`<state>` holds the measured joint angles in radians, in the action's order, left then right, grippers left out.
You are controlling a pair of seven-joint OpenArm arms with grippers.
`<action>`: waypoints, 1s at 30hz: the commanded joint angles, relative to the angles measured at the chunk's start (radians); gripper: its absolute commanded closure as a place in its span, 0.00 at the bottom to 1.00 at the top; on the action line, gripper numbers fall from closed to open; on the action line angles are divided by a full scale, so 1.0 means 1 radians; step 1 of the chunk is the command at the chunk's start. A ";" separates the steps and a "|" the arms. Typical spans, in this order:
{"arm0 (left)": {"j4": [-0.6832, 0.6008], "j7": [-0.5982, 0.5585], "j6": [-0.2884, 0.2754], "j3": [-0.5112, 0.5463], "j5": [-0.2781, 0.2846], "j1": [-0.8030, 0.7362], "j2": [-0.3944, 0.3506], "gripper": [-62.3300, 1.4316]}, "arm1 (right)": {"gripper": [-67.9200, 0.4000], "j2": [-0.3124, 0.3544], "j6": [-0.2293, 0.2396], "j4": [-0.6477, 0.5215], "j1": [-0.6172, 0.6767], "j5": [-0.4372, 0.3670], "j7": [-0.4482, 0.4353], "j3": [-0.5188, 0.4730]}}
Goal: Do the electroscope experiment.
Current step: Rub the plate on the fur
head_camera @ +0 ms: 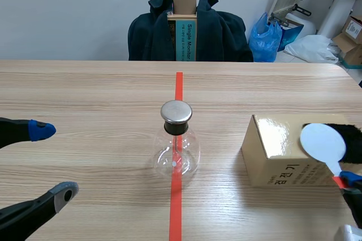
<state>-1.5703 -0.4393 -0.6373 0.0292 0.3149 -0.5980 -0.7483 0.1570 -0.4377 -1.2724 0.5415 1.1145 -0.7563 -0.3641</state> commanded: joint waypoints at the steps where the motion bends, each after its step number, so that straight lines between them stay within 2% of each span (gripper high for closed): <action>1: -0.004 -0.016 -0.001 0.007 0.011 0.008 0.005 0.00 | 0.98 0.017 0.005 -0.005 0.004 -0.007 0.084 -0.014; 2: -0.004 -0.014 -0.001 0.007 0.011 0.008 0.005 0.00 | 0.98 0.020 0.010 -0.005 0.004 -0.008 0.080 -0.016; 5: -0.004 -0.014 -0.001 0.007 0.011 0.008 0.005 0.00 | 0.98 0.019 0.027 -0.005 0.004 -0.008 -0.116 -0.016; 7: -0.004 -0.014 -0.001 0.007 0.011 0.008 0.008 0.00 | 0.98 0.016 0.035 -0.005 0.004 -0.007 -0.185 -0.015; 8: -0.004 -0.014 0.001 0.007 0.011 0.008 0.008 0.00 | 0.98 0.013 0.034 -0.005 0.004 -0.007 -0.163 -0.015; 10: -0.004 -0.014 0.003 0.007 0.011 0.008 0.009 0.00 | 0.98 0.009 0.001 -0.005 0.004 -0.007 -0.028 -0.016; 11: -0.004 -0.014 0.006 0.007 0.011 0.008 0.009 0.00 | 0.98 0.010 0.000 -0.005 0.004 -0.007 0.037 -0.019; 12: -0.004 -0.014 0.006 0.007 0.011 0.008 0.010 0.00 | 0.98 0.013 0.005 -0.005 0.004 -0.007 0.059 -0.022; 13: -0.004 -0.014 0.010 0.007 0.010 0.008 0.012 0.00 | 0.98 0.018 0.021 -0.005 0.004 -0.007 0.036 -0.022; 16: -0.004 -0.014 0.019 0.007 -0.015 0.008 0.020 0.00 | 0.98 0.018 0.028 -0.005 -0.004 -0.007 -0.160 -0.018; 17: -0.004 -0.014 0.019 0.007 -0.020 0.008 0.021 0.00 | 0.98 0.016 0.027 -0.005 -0.005 -0.007 -0.179 -0.014; 18: -0.004 -0.014 0.022 0.007 -0.020 0.008 0.022 0.00 | 0.98 0.011 0.027 -0.005 -0.004 -0.007 -0.155 -0.014; 21: -0.004 -0.014 0.022 0.007 -0.021 0.008 0.022 0.00 | 0.98 -0.002 0.028 -0.005 -0.004 -0.007 0.050 -0.017; 22: -0.004 -0.014 0.022 0.007 -0.021 0.008 0.022 0.00 | 0.98 0.000 0.035 -0.005 -0.004 -0.007 0.067 -0.017; 23: -0.004 -0.014 0.022 0.007 -0.021 0.008 0.022 0.00 | 0.98 0.004 0.043 -0.005 -0.005 -0.006 0.042 -0.017; 26: -0.004 -0.014 0.022 0.007 -0.021 0.008 0.022 0.00 | 0.98 0.004 0.043 -0.005 -0.008 -0.006 -0.153 -0.016; 27: -0.004 -0.014 0.022 0.007 -0.021 0.008 0.022 0.00 | 0.98 0.001 0.042 -0.005 -0.006 -0.006 -0.163 -0.016; 28: -0.004 -0.014 0.022 0.007 -0.021 0.008 0.022 0.00 | 0.98 -0.002 0.039 -0.005 -0.004 -0.007 -0.125 -0.016; 30: -0.004 -0.014 0.022 0.007 -0.021 0.008 0.022 0.00 | 0.98 -0.005 0.039 -0.005 0.003 -0.006 0.025 -0.018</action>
<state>-1.5703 -0.4389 -0.6140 0.0292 0.2813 -0.5980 -0.7315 0.1406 -0.4065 -1.2736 0.5358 1.1133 -0.7834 -0.3695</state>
